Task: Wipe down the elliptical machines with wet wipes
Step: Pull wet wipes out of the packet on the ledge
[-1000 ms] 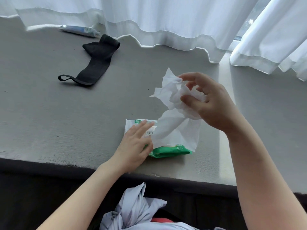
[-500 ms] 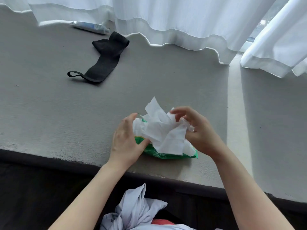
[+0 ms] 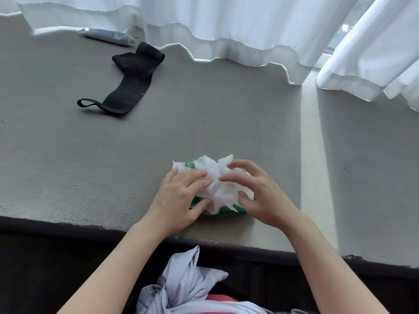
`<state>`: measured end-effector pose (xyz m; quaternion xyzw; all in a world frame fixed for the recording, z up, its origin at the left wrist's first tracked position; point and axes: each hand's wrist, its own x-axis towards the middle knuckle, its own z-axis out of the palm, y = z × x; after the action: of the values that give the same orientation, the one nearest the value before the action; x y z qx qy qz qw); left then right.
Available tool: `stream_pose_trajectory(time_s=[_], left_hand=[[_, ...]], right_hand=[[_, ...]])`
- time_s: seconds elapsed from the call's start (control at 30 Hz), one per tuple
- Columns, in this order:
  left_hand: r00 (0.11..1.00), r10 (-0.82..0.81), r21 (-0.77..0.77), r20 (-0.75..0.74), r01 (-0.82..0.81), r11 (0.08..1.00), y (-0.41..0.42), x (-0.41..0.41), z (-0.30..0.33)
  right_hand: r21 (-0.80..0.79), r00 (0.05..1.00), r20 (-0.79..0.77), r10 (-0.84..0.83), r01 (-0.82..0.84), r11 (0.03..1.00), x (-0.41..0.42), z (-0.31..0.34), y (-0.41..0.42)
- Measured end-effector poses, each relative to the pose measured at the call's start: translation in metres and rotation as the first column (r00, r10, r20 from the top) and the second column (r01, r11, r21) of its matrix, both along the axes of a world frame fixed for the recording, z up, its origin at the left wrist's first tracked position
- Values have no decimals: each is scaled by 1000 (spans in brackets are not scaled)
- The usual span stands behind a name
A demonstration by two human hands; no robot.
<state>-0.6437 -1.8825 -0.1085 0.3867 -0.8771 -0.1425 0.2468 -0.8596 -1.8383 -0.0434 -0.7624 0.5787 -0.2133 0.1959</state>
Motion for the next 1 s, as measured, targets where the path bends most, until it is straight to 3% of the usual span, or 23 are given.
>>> stream_pose_trajectory(time_s=[0.1,0.17,0.33,0.47,0.53,0.6,0.73,0.8,0.87,0.93,1.0], left_hand=[[992,48,9,-118,-47,999,-1,0,4],[973,81,38,-214,-75,996,-4,-4,13],[984,-110,160,-144,132,978,-16,-28,24],[990,-130,67,-52,134,989,-12,-21,7],[989,-116,-3,-96,116,993,-8,-19,3],[974,-73,28,-217,80,996,-6,-20,5],[932,17,112,-363,26,993,-7,-20,9],[927,41,101,-373,-3,995,-11,-17,7],[922,82,121,-378,-39,992,-13,-16,7],[912,102,131,-397,-54,990,-15,-16,8],[903,91,102,-420,-52,993,-16,-16,8]], right_hand=[[15,990,106,-94,93,996,-10,11,10],[5,991,92,-96,96,995,-9,7,14],[-139,996,30,-88,91,986,7,-16,14],[-76,962,225,-152,173,982,3,-14,16],[-5,916,361,-176,191,982,2,-8,16],[60,863,431,-263,263,963,2,-3,12],[117,896,250,-368,349,930,4,1,-8],[152,803,406,-436,411,899,6,4,-13],[245,572,651,-498,463,852,6,13,-15],[301,383,782,-491,458,837,4,22,-17],[302,375,783,-497,469,830,2,25,-19]])
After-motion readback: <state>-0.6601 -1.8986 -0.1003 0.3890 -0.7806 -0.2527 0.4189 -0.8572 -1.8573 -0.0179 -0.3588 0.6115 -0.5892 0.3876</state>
